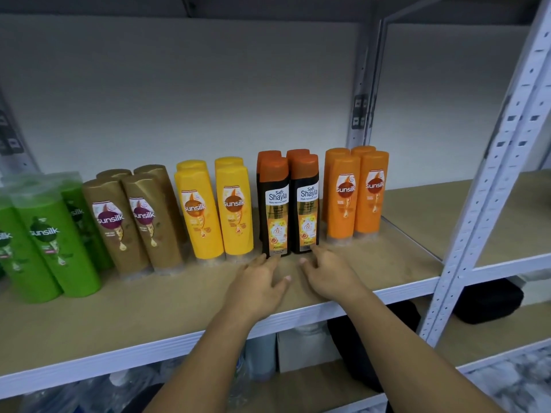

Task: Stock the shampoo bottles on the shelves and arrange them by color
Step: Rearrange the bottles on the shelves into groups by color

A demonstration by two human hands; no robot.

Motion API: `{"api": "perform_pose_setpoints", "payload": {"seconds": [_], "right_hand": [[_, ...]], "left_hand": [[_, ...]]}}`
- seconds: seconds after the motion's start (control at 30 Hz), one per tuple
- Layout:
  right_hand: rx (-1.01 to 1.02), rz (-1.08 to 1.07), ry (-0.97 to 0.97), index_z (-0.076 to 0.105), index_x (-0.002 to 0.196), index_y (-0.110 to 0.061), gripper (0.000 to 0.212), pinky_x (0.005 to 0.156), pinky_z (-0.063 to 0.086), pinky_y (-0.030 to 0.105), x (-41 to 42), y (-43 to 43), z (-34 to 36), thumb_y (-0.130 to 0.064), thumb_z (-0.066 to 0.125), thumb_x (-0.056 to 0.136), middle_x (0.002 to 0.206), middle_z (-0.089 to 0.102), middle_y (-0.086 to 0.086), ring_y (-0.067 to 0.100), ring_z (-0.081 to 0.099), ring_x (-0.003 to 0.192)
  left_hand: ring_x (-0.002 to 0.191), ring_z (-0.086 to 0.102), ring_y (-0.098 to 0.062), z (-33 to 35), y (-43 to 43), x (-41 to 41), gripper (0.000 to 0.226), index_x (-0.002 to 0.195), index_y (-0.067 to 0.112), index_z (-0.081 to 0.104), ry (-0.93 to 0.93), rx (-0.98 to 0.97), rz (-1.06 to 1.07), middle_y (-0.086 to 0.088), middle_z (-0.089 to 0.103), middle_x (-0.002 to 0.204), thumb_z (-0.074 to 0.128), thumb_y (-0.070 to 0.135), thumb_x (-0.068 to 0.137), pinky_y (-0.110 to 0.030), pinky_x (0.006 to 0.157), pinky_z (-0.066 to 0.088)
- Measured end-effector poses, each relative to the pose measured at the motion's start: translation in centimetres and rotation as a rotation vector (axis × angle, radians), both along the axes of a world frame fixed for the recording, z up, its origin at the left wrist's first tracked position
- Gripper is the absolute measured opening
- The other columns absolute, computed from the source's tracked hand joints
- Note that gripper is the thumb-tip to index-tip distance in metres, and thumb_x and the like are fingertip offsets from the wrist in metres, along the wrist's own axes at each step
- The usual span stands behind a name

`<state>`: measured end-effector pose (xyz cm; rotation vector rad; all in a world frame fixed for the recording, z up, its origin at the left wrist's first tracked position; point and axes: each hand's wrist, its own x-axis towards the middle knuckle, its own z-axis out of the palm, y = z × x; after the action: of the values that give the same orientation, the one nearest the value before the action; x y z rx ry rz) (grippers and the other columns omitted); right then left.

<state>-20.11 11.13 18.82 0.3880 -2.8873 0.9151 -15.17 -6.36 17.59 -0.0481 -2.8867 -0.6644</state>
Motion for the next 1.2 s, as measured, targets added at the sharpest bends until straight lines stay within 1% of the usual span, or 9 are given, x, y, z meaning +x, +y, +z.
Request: {"api": "perform_pose_setpoints", "payload": {"seconds": [0.1,0.17,0.2,0.3,0.5,0.63,0.73,0.9,1.2], "right_hand": [[0.016,-0.011,-0.013,0.060,0.117,-0.015,0.030,0.091,0.048,0.038,0.6,0.6,0.3,-0.038,0.051,0.100,0.107,0.069,0.008,0.029,0.062,0.104],[0.038,-0.034,-0.009,0.057,0.090,-0.021,0.018,0.077,0.046,0.034,0.6,1.4,0.2,-0.036,0.053,0.099,0.091,0.066,0.004,0.028,0.061,0.092],[0.041,-0.059,-0.018,0.051,0.080,-0.022,0.023,0.073,0.045,0.034,0.6,2.0,0.1,-0.036,0.054,0.097,0.084,0.062,0.002,0.027,0.060,0.087],[0.080,-0.110,-0.004,0.044,0.073,-0.021,0.028,0.074,0.045,0.036,0.6,4.1,0.0,-0.035,0.055,0.095,0.075,0.055,-0.001,0.027,0.057,0.081],[0.124,-0.206,0.011,0.052,0.084,-0.019,0.022,0.092,0.046,0.041,-0.5,8.1,0.0,-0.038,0.055,0.096,0.082,0.057,-0.002,0.024,0.057,0.087],[0.132,-0.232,0.029,0.059,0.114,-0.012,0.033,0.099,0.045,0.042,-2.6,10.1,-0.5,-0.039,0.054,0.096,0.115,0.063,0.008,0.031,0.060,0.109],[0.141,-0.239,0.034,0.056,0.129,-0.009,0.045,0.105,0.041,0.045,-3.9,10.7,-0.7,-0.040,0.053,0.096,0.130,0.059,0.012,0.032,0.056,0.119],[0.128,-0.226,0.009,0.057,0.117,-0.012,0.036,0.107,0.039,0.050,-5.3,10.9,-0.7,-0.041,0.051,0.097,0.122,0.062,0.009,0.031,0.057,0.117],[0.165,-0.245,-0.023,0.051,0.131,-0.011,0.042,0.120,0.020,0.052,-6.1,10.8,-0.6,-0.039,0.041,0.101,0.137,0.057,0.010,0.028,0.051,0.129]], "left_hand": [[0.137,0.045,-0.021,0.7,1.1,0.8,0.061,0.152,0.025,0.039,0.033,0.020,-0.011,-0.002,0.047,0.152,0.053,0.048,0.097,-0.032,0.106,0.043],[0.127,0.052,-0.021,1.1,2.2,1.1,0.055,0.147,0.022,0.045,0.041,0.032,-0.031,-0.001,0.054,0.145,0.054,0.045,0.098,-0.033,0.099,0.048],[0.124,0.054,-0.022,1.3,2.8,1.0,0.052,0.144,0.021,0.048,0.042,0.036,-0.050,-0.002,0.056,0.141,0.055,0.045,0.098,-0.034,0.097,0.049],[0.132,0.049,-0.020,1.4,5.0,0.5,0.055,0.147,0.021,0.047,0.030,0.047,-0.121,-0.001,0.053,0.147,0.055,0.044,0.098,-0.031,0.104,0.044],[0.136,0.046,-0.017,2.1,8.3,-2.0,0.059,0.152,0.025,0.040,0.027,0.069,-0.228,0.005,0.045,0.153,0.055,0.044,0.099,-0.024,0.104,0.037],[0.138,0.042,-0.016,2.1,9.5,-3.9,0.057,0.151,0.027,0.040,0.074,0.063,-0.265,0.005,0.043,0.153,0.057,0.040,0.098,-0.020,0.101,0.030],[0.145,0.035,-0.016,1.5,9.9,-5.1,0.060,0.153,0.031,0.036,0.078,0.053,-0.276,0.003,0.036,0.159,0.057,0.042,0.098,-0.024,0.110,0.030],[0.146,0.035,-0.017,1.3,10.3,-5.9,0.062,0.154,0.038,0.031,0.074,0.038,-0.282,0.004,0.030,0.163,0.056,0.044,0.098,-0.031,0.112,0.035],[0.140,0.042,-0.025,1.3,11.4,-6.8,0.064,0.157,0.037,0.024,0.046,-0.099,-0.215,0.008,0.019,0.166,0.046,0.054,0.100,-0.039,0.104,0.046]]}}
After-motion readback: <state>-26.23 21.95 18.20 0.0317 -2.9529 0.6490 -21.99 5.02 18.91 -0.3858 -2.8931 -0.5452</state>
